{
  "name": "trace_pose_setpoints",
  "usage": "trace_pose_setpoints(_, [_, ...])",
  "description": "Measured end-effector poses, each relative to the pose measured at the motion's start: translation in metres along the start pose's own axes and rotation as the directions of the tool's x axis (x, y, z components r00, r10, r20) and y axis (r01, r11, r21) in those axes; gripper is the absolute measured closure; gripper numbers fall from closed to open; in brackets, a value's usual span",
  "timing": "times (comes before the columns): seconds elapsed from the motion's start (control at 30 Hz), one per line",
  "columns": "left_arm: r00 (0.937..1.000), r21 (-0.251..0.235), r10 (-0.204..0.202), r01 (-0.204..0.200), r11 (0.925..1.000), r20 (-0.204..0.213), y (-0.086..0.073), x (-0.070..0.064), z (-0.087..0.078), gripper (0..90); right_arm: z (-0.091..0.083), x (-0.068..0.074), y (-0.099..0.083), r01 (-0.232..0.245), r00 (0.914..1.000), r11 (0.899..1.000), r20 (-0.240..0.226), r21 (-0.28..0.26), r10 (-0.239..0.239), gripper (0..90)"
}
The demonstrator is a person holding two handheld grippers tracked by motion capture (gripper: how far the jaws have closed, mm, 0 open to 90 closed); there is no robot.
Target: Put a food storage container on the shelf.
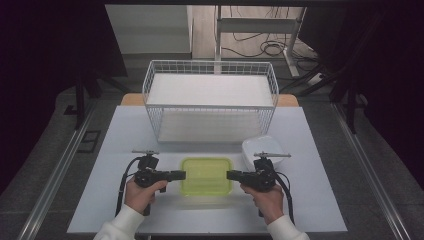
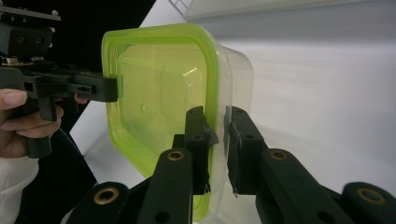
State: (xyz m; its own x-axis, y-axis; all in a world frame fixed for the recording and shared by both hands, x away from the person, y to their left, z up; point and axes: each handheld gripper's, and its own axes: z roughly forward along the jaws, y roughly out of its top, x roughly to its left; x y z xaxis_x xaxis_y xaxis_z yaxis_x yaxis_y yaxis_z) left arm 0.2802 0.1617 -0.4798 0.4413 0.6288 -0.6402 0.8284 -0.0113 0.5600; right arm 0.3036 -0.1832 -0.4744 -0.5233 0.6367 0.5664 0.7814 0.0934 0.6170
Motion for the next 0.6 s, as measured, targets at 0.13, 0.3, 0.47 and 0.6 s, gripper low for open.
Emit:
trace_pose_setpoints(0.13, [0.9997,-0.022,0.025,-0.025,0.9994,0.003,0.004,-0.007,-0.004,79.6,-0.007,0.004,0.005,0.029,0.9996,0.999,-0.002,-0.022,-0.029,79.2])
trace_pose_setpoints(0.3, [0.9991,-0.037,0.041,-0.041,0.9985,0.006,0.007,-0.015,-0.008,79.6,-0.014,0.010,0.010,0.065,0.9979,0.997,0.002,-0.043,-0.065,79.1])
trace_pose_setpoints(0.47, [0.9987,-0.045,0.050,-0.049,0.9978,0.006,0.009,-0.019,-0.011,79.6,-0.018,0.013,0.012,0.082,0.9966,0.995,0.002,-0.056,-0.082,79.0])
trace_pose_setpoints(0.6, [0.9985,-0.052,0.054,-0.053,0.9972,0.007,0.011,-0.021,-0.013,79.6,-0.021,0.016,0.014,0.099,0.9951,0.993,0.008,-0.064,-0.099,78.9])
